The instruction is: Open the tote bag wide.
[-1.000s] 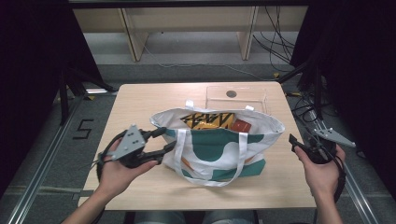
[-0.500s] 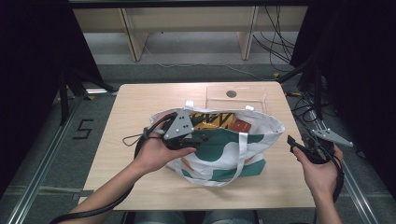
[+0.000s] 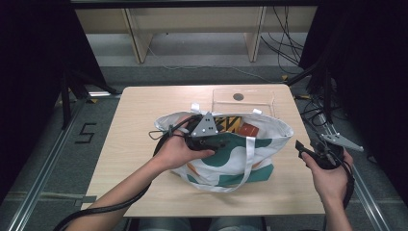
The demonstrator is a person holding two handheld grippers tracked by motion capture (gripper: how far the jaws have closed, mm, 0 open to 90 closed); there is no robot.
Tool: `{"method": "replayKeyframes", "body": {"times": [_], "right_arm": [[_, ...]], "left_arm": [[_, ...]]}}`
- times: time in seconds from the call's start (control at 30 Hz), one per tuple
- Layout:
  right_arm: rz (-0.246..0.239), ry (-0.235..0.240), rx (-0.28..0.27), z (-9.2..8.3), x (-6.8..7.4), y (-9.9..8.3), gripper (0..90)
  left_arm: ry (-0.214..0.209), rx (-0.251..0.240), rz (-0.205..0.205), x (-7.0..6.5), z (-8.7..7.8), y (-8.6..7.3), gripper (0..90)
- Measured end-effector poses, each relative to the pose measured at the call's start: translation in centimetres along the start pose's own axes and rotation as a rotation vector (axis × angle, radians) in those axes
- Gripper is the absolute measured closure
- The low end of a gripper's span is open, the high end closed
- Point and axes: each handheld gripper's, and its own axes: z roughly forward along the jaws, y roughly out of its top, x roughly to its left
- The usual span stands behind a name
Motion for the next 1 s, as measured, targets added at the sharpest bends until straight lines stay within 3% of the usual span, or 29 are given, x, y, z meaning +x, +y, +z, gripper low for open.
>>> {"method": "replayKeyframes", "body": {"times": [0.1, 0.13, 0.33, 0.37, 0.43, 0.6, 0.63, 0.7, 0.77, 0.93, 0.97, 1.0], "right_arm": [[0.014, -0.001, 0.005, -0.1, 0.1, 0.0, 45.1], [0.007, -0.005, 0.002, 0.0, 0.0, 0.0, 45.0], [0.022, 0.014, -0.007, -0.1, 0.0, 0.0, 45.0], [-0.018, 0.014, -0.010, 0.0, -0.3, 0.0, 44.9], [-0.025, 0.007, -0.010, 0.0, -0.5, 0.0, 44.8], [-0.020, 0.001, -0.011, 0.0, -0.6, -0.1, 44.7], [-0.013, 0.002, -0.008, 0.0, -0.5, -0.1, 44.6], [0.005, -0.001, -0.008, 0.1, -0.4, -0.1, 44.6], [0.024, 0.002, -0.001, 0.0, -0.2, -0.1, 44.5], [-0.020, 0.000, -0.011, 0.0, -0.6, -0.1, 44.4], [-0.022, 0.006, -0.011, 0.1, -0.7, -0.1, 44.5], [-0.022, 0.006, -0.011, 0.1, -0.7, -0.1, 44.5]], "left_arm": [[0.001, 0.021, 0.036, -0.1, 0.3, -0.1, 67.9], [-0.003, 0.043, 0.073, -0.1, 0.3, -0.1, 67.9], [-0.030, 0.091, 0.090, -0.7, 0.6, -0.1, 83.4], [-0.037, 0.094, 0.093, -0.9, 0.7, -0.2, 86.2], [-0.050, 0.109, 0.100, -1.3, 0.5, 0.0, 86.7], [-0.082, 0.067, 0.083, -2.0, -1.1, 0.7, 86.9], [-0.091, 0.044, 0.047, -2.0, -1.4, 0.7, 86.9], [-0.099, 0.053, 0.063, -1.9, -1.6, 0.7, 87.0], [-0.121, 0.053, 0.051, -2.2, -1.6, 0.4, 87.0], [-0.169, 0.065, 0.024, -4.1, -0.9, -1.2, 87.0], [-0.192, 0.075, 0.003, -5.2, -0.4, -2.1, 87.0], [-0.192, 0.075, 0.003, -5.2, -0.4, -2.1, 87.0]]}}
